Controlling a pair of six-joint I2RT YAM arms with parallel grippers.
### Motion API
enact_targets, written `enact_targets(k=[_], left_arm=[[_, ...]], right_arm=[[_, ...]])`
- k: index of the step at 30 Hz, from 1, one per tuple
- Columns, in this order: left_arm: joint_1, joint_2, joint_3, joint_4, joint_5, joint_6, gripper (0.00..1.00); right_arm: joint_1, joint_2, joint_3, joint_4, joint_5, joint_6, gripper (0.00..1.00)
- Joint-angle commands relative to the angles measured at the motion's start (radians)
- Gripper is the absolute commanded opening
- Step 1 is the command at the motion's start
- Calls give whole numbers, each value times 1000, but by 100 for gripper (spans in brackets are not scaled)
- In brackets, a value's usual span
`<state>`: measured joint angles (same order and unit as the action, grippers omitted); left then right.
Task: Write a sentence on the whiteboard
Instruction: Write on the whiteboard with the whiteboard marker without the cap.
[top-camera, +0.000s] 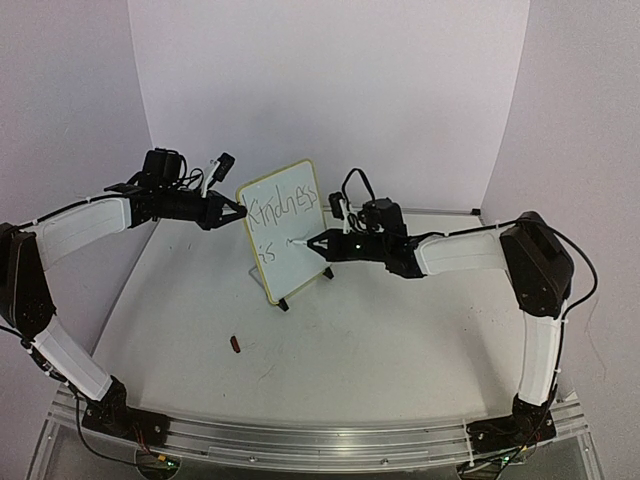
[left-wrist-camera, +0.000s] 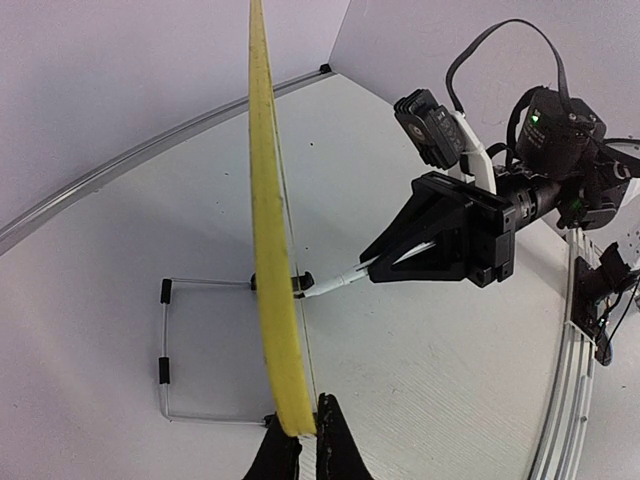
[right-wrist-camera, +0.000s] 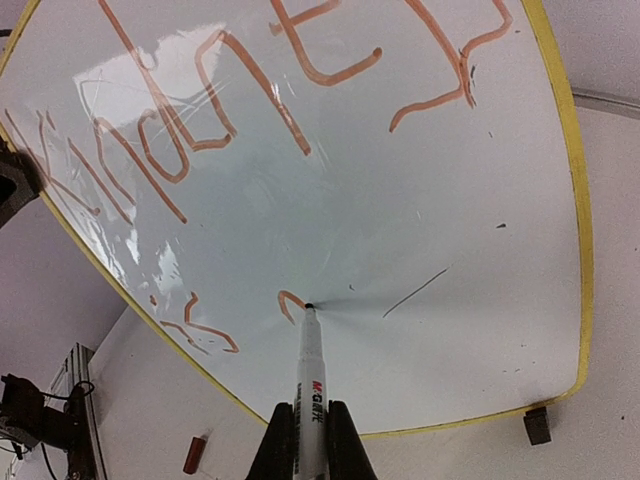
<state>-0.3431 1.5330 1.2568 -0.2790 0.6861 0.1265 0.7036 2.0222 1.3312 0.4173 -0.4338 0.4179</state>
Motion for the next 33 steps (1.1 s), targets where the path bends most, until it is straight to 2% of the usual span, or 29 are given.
enact_targets(k=[1, 33], left_arm=[[-8, -1, 15, -64, -17, 38, 0], [-8, -4, 15, -66, -17, 38, 0]], right_arm=[[-1, -58, 45, 34, 53, -1, 0], [0, -19, -26, 41, 103, 32, 0]])
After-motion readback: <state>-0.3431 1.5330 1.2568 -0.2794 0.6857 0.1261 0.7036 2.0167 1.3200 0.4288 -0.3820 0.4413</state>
